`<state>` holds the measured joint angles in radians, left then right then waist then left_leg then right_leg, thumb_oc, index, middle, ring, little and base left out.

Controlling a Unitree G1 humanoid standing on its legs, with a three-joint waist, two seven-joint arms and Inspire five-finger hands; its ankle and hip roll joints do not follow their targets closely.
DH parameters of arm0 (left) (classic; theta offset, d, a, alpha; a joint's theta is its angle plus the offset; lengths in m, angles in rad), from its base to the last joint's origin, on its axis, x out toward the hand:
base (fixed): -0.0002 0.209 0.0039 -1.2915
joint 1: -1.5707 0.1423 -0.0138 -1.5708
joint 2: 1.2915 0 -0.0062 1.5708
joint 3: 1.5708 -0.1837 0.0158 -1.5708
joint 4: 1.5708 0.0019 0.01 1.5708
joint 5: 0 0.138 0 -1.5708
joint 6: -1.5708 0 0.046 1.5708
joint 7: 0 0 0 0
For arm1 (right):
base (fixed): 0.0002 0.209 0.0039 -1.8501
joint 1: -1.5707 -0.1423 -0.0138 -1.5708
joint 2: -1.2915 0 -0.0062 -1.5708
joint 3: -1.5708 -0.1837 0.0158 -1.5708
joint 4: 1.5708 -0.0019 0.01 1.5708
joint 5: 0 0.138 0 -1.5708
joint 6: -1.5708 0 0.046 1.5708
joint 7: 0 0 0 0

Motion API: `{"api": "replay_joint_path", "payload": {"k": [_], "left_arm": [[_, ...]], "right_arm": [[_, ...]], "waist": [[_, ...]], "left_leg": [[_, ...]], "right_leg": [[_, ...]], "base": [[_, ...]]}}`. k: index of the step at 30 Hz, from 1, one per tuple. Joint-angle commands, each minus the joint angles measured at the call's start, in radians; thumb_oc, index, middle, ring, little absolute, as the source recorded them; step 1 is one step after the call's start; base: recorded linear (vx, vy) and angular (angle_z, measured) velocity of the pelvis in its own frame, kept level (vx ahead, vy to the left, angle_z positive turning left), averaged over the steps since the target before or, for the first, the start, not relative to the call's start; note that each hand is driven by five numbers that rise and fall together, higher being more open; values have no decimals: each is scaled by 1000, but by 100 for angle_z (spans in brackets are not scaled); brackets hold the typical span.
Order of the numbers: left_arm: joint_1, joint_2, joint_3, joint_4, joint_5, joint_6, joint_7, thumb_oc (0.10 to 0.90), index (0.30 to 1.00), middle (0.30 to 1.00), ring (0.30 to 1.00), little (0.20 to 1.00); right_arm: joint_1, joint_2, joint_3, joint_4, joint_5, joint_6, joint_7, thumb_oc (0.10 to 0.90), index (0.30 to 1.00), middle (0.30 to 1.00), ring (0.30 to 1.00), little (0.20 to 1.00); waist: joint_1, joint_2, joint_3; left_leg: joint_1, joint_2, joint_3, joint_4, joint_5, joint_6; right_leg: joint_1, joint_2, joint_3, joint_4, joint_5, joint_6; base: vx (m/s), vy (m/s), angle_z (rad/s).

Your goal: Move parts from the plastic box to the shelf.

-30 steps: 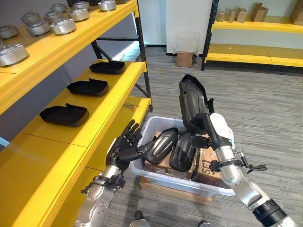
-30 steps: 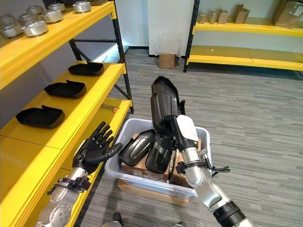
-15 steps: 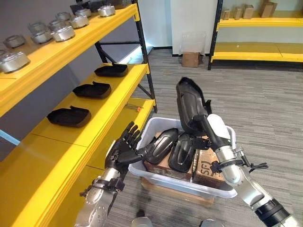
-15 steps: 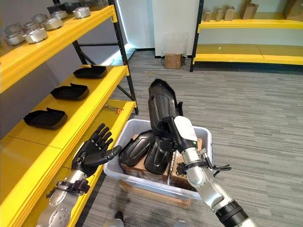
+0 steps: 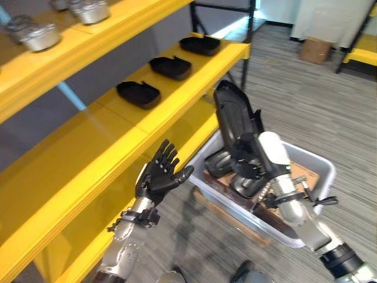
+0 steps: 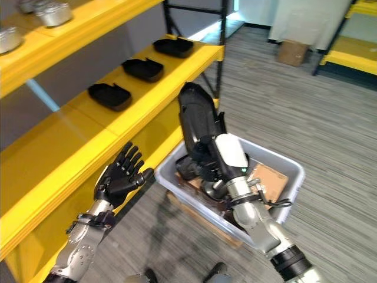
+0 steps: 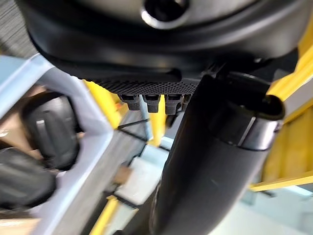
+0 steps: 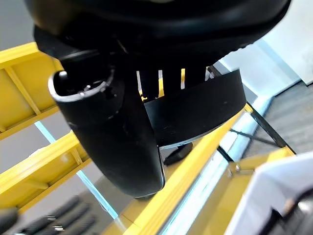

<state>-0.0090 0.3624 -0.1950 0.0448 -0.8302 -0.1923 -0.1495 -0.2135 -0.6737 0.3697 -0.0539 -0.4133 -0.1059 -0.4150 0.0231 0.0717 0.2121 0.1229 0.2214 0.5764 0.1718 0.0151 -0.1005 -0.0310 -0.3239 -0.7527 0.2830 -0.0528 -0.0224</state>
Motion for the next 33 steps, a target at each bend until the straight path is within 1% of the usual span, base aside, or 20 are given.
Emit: {"api": "replay_joint_path", "payload": {"k": [1,2,5,6,7,9,10,11,13,16,18,20,21,24,29,33], "left_arm": [[21,49,33,-128,28,-82,-19,900,1000,1000,1000,1000],[22,57,30,-131,29,-79,-8,900,1000,1000,1000,1000],[24,63,33,-137,35,-73,-2,900,1000,1000,1000,1000],[41,67,49,-152,41,-77,2,900,1000,1000,1000,1000],[52,68,59,-156,37,-82,2,900,1000,1000,1000,1000],[66,68,70,-157,33,-91,-1,900,1000,1000,1000,1000],[68,67,70,-157,32,-93,-2,900,1000,1000,1000,1000],[74,64,72,-160,35,-97,0,900,1000,1000,1000,1000],[74,65,70,-157,35,-103,-3,900,1000,1000,1000,1000],[68,65,66,-145,37,-113,-5,900,1000,1000,1000,1000],[58,67,62,-138,47,-119,0,900,1000,1000,1000,1000],[53,68,65,-130,28,-129,14,900,1000,1000,1000,1000],[48,70,72,-117,28,-136,4,900,1000,1000,1000,1000],[38,74,71,-110,28,-129,-5,900,1000,1000,1000,1000],[26,71,68,-99,10,-126,-36,900,1000,1000,1000,1000],[26,64,63,-82,5,-131,-63,900,1000,1000,1000,1000]], "right_arm": [[-135,66,15,-146,-72,-79,-121,400,300,300,300,300],[-137,68,13,-155,-82,-74,-125,400,300,300,300,300],[-149,77,17,-166,-85,-55,-119,400,300,300,300,300],[-154,95,26,-174,-103,-56,-117,400,300,300,300,300],[-161,105,39,-180,-111,-53,-106,400,300,300,300,300],[-176,116,58,-183,-120,-53,-95,400,300,300,300,300],[-180,122,63,-184,-126,-51,-92,400,300,300,300,300],[-186,136,73,-190,-132,-40,-80,400,300,300,300,300],[-196,148,82,-186,-139,-25,-79,400,300,300,300,300],[-203,156,90,-182,-147,-16,-83,400,300,300,300,300],[-205,161,94,-179,-155,-13,-84,400,300,300,300,300],[-193,165,92,-184,-165,-11,-88,400,300,300,300,300],[-191,165,91,-191,-174,-2,-84,400,300,300,300,300],[-192,163,89,-181,-179,10,-88,400,300,300,300,300],[-167,158,70,-169,-206,1,-97,400,300,300,300,300],[-152,151,57,-147,-215,6,-107,400,300,300,300,300]], "waist": [[-1,-29,-120],[7,-28,-121],[23,-30,-117],[51,-33,-105],[65,-35,-98],[93,-39,-89],[102,-40,-87],[121,-44,-81],[135,-47,-74],[145,-50,-68],[148,-51,-64],[148,-54,-63],[148,-55,-63],[151,-58,-64],[148,-63,-68],[140,-68,-71]], "left_leg": [[38,65,-20,10,-1,-6],[43,46,-22,-29,-33,11],[41,23,-30,-68,-74,34],[36,10,-44,-97,-78,40],[36,2,-47,-110,-72,39],[34,-10,-49,-127,-62,37],[33,-13,-49,-133,-59,36],[30,-22,-50,-144,-54,37],[30,-32,-51,-155,-53,40],[28,-47,-53,-167,-53,46],[24,-61,-61,-171,-56,52],[20,-79,-75,-180,-59,61],[17,-87,-81,-185,-59,64],[13,-104,-96,-194,-59,70],[11,-137,-129,-211,-65,86],[20,-160,-150,-236,-65,97]], "right_leg": [[13,87,88,12,-125,51],[3,56,79,28,-106,72],[1,20,72,34,-82,99],[12,-13,65,10,-39,129],[24,-31,51,-23,1,146],[47,-57,21,-68,60,171],[55,-65,11,-84,80,178],[71,-85,-14,-115,125,194],[82,-102,-32,-135,156,208],[88,-120,-44,-157,191,223],[89,-124,-39,-167,204,231],[92,-124,-23,-182,215,239],[93,-124,-13,-189,221,244],[99,-122,2,-201,225,251],[101,-132,45,-211,238,262],[99,-134,79,-215,250,269]], "base": [[-58,366,118],[-46,332,104],[-54,326,83],[-85,511,43],[-89,493,60],[-75,308,68],[-103,314,36],[-93,260,21],[-78,218,17],[-46,149,16],[-32,143,4],[-17,179,8],[-15,170,15],[-18,113,16],[-36,145,20],[-2,151,9]]}}
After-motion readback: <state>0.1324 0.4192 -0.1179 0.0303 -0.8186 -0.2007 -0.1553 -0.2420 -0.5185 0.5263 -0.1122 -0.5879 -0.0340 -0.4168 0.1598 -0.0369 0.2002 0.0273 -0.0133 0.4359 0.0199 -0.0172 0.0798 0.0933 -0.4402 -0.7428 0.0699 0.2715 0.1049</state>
